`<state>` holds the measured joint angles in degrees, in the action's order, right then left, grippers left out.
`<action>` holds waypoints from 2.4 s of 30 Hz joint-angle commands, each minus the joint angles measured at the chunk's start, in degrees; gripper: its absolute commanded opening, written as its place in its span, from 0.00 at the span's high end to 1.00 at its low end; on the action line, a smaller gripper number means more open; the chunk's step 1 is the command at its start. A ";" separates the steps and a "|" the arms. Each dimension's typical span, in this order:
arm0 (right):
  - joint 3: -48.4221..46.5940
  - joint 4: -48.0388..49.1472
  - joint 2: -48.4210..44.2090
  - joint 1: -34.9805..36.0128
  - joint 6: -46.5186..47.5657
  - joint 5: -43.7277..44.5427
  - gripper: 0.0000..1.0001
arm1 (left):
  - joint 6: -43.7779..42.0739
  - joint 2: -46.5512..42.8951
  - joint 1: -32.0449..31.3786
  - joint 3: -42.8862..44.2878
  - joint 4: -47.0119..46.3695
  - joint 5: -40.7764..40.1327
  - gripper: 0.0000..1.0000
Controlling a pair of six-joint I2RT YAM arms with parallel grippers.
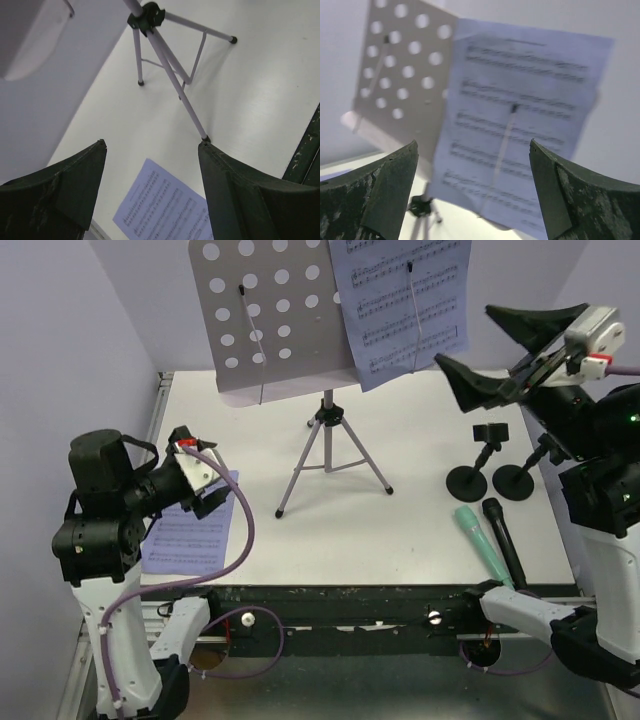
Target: Pack up the instrument practice props
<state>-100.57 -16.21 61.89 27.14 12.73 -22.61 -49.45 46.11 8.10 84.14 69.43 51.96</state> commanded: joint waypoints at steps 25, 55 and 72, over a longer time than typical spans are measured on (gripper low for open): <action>1.87 28.32 18.89 -34.87 -32.85 -31.09 0.02 | 15.53 17.61 -11.09 21.95 -15.54 -7.30 0.19; 9.18 23.24 12.63 -34.96 -27.85 -34.42 0.02 | 17.79 18.66 -9.68 34.42 -11.68 -5.60 0.01; 1.34 23.59 18.53 -34.87 -34.00 -48.58 0.29 | 51.28 37.72 -31.64 37.40 -41.47 1.57 0.06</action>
<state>-100.73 4.32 81.87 -7.62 -17.63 -67.57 -5.21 80.31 -19.68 115.18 36.77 56.16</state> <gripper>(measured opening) 0.757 0.940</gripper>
